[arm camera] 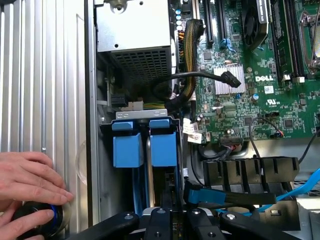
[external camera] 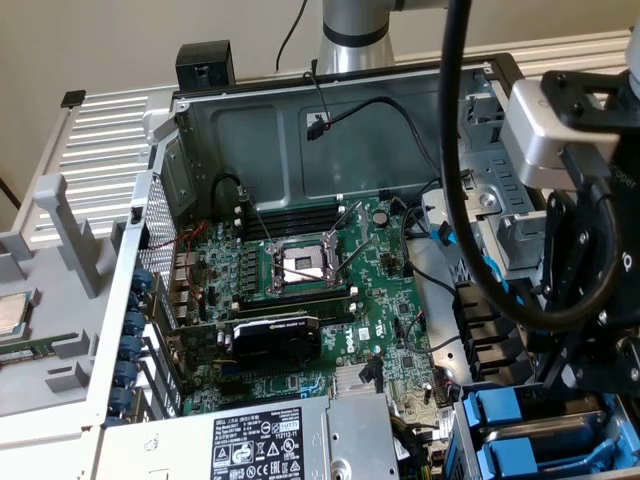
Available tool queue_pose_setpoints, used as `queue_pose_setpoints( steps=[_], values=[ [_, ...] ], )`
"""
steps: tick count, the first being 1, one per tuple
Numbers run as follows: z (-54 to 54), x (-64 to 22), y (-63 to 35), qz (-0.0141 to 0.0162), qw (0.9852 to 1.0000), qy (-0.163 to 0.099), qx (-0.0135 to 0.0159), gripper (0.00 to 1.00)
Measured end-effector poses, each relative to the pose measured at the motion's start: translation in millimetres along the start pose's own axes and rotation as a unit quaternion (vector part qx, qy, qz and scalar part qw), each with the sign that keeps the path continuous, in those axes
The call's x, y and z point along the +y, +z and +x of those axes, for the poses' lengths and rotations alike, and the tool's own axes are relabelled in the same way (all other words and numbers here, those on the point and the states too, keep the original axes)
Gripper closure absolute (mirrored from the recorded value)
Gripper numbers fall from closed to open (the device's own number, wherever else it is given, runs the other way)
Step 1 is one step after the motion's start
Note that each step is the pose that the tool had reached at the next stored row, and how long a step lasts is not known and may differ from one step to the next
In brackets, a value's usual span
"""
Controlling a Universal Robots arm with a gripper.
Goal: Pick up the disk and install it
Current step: 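Insert the first disk wire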
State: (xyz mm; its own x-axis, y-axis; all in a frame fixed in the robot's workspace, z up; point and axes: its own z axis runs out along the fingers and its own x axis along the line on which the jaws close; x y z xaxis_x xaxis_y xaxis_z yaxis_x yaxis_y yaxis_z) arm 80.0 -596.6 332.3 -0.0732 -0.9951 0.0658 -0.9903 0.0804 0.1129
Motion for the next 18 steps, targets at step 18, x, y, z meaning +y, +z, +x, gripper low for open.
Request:
queue_pose_setpoints(
  steps=[18],
  values=[
    [1.1, 3.1, -16.8, 0.0024, 1.0, 0.0, 0.0, 0.68]
  ],
)
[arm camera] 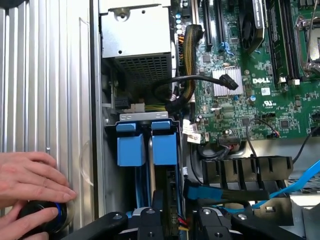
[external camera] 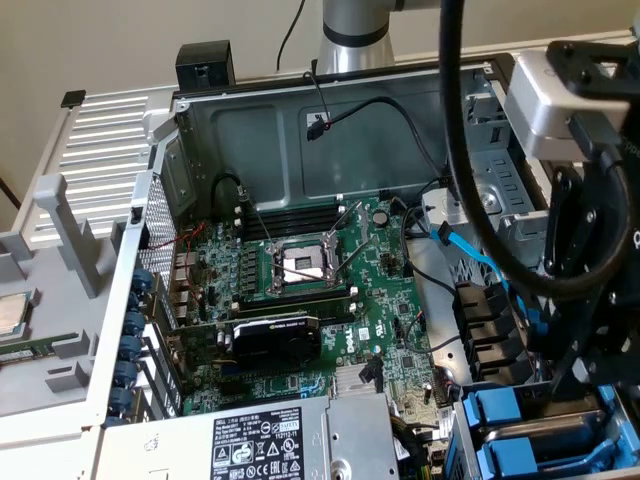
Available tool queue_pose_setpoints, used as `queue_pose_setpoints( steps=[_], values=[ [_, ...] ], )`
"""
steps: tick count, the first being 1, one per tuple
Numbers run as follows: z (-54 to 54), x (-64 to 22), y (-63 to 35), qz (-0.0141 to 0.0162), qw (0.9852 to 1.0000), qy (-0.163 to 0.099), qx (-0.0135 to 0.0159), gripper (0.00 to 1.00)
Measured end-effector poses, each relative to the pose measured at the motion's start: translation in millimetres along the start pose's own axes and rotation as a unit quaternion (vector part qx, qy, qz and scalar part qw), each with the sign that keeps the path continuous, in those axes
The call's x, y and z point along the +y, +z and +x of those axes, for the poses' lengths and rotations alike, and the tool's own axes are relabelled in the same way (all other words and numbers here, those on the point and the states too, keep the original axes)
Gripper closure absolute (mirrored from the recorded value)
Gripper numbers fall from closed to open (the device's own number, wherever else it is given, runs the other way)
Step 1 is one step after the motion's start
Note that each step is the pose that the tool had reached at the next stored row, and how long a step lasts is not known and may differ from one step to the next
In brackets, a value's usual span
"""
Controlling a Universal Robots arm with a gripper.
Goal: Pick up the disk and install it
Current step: 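Insert the first disk wire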
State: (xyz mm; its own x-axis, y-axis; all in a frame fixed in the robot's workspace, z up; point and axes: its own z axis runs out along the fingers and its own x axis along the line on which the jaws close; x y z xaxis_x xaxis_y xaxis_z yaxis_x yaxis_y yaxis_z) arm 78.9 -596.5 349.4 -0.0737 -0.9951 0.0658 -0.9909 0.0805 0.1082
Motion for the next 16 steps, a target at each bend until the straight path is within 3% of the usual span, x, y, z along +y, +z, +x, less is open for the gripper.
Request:
queue_pose_setpoints(
  steps=[4, 8, 13, 16],
  values=[
    [0.7, 1.6, -14.4, 0.0005, 1.0, 0.0, 0.0014, 0.68],
    [0.7, 3.3, -28.7, 0.001, 1.0, 0.001, 0.0049, 0.68],
    [-1.8, 5.2, -41.6, 0.0029, 0.9999, 0.002, 0.0122, 0.68],
    [-4.2, 6.5, -47.1, 0.0044, 0.9998, 0.002, 0.0187, 0.68]
  ],
)
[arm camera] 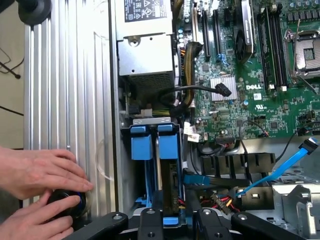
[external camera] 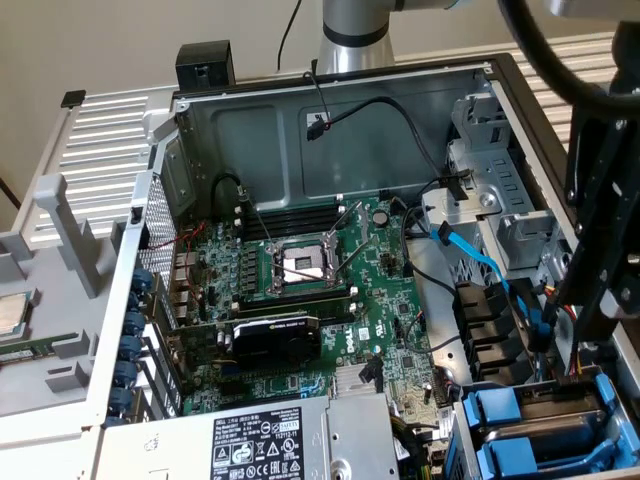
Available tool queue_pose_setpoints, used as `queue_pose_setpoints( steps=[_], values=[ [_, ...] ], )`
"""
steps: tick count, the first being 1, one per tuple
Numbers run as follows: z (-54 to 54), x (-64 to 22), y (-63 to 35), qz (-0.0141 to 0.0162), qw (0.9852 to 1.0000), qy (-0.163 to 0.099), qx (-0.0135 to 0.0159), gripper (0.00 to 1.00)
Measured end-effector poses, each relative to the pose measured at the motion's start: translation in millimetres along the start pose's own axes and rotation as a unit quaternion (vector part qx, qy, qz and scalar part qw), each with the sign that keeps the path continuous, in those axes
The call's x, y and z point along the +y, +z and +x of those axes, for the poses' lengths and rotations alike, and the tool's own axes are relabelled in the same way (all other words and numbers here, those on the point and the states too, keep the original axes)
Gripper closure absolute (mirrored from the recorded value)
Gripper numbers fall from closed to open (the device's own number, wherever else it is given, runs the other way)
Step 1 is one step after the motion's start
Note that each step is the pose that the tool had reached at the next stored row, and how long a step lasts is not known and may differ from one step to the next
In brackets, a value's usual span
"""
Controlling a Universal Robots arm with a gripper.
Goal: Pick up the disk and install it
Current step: 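Insert the first disk wire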
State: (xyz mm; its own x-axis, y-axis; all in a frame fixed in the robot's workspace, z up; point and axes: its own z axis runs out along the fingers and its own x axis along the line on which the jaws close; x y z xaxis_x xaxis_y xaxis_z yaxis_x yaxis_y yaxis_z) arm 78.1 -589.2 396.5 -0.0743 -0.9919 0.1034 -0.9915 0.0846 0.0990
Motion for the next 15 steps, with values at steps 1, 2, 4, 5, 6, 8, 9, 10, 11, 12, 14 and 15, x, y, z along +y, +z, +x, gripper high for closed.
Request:
queue_pose_setpoints(
  steps=[1, 2, 4, 5, 6, 8, 9, 10, 11, 12, 14, 15],
  values=[
    [-0.9, 0.3, -1.3, 0.0005, 1.0, 0.0, 0.0026, 0.68],
    [-2.0, 0.7, -2.1, 0.001, 1.0, 0.001, 0.0049, 0.68],
    [-4.1, 1.8, -2.9, 0.0024, 1.0, 0.001, 0.009, 0.68],
    [-4.3, 2.2, -2.9, 0.0031, 1.0, 0.001, 0.0093, 0.68],
    [-4.3, 2.2, -2.8, 0.0031, 1.0, 0.001, 0.0093, 0.68],
    [-4.3, 2.2, -2.9, 0.0031, 1.0, 0.001, 0.0093, 0.68],
    [-4.3, 2.2, -2.9, 0.0031, 1.0, 0.001, 0.0093, 0.68],
    [-4.3, 2.2, -2.9, 0.0031, 1.0, 0.001, 0.0093, 0.68],
    [-4.4, 2.2, -2.9, 0.0031, 1.0, 0.001, 0.0093, 0.68],
    [-4.4, 2.2, -2.9, 0.0031, 1.0, 0.001, 0.0093, 0.68],
    [-4.4, 2.2, -2.9, 0.0031, 1.0, 0.001, 0.0093, 0.68],
    [-4.3, 2.2, -2.9, 0.0031, 1.0, 0.001, 0.0093, 0.68]
  ],
)
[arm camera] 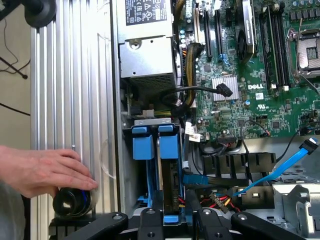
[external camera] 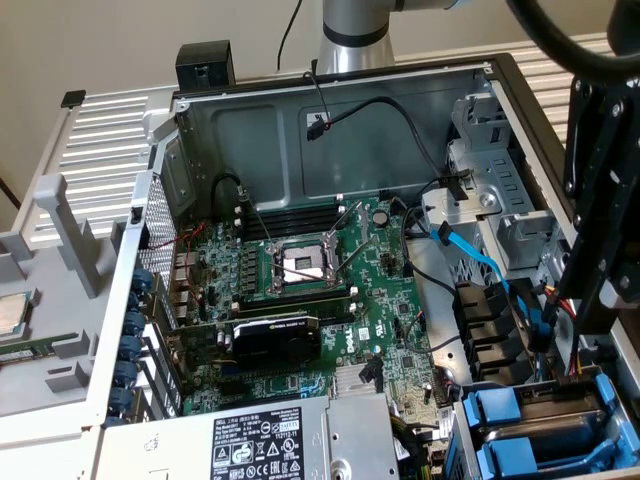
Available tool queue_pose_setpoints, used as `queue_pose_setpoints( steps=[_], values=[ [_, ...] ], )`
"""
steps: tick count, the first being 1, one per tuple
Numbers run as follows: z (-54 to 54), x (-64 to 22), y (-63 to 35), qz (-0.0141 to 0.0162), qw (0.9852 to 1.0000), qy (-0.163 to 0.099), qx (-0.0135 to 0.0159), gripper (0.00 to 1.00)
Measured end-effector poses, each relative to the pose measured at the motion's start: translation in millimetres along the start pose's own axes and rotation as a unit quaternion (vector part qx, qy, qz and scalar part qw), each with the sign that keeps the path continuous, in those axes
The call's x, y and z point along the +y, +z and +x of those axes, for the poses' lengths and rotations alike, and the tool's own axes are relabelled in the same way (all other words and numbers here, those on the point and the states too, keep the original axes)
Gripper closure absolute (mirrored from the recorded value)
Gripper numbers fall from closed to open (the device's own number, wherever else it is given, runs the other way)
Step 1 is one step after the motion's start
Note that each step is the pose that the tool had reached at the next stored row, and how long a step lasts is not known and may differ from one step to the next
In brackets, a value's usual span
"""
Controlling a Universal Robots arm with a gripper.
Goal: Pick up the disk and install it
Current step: 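Insert the first disk wire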
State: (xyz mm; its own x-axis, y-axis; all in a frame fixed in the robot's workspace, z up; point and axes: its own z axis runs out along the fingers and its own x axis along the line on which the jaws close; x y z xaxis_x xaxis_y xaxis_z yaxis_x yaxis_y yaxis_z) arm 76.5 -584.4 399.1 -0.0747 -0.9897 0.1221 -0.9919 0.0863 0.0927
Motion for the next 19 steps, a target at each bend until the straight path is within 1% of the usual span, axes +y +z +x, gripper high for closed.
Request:
queue_pose_setpoints(
  steps=[6, 9, 11, 13, 15, 16, 17, 19],
  values=[
    [-0.2, 0.5, 0.0, 0.0, 1.0, 0.0, 0.0002, 0.68],
    [-2.2, 6.9, 0.6, 0.0006, 1.0, 0.0, 0.0029, 0.68],
    [-3.6, 12.7, 1.3, 0.0007, 1.0, 0.0, 0.0037, 0.68],
    [-5.1, 16.1, 2.6, 0.0007, 1.0, 0.001, 0.0044, 0.68],
    [-6.2, 16.5, 3.1, 0.0009, 1.0, 0.001, 0.0071, 0.68],
    [-6.9, 16.5, 4.0, 0.0009, 1.0, 0.001, 0.0079, 0.68],
    [-8.0, 16.4, 5.5, 0.0009, 1.0, 0.002, 0.0084, 0.68],
    [-9.7, 16.2, 8.8, 0.0009, 1.0, 0.003, 0.0084, 0.68]
  ],
)
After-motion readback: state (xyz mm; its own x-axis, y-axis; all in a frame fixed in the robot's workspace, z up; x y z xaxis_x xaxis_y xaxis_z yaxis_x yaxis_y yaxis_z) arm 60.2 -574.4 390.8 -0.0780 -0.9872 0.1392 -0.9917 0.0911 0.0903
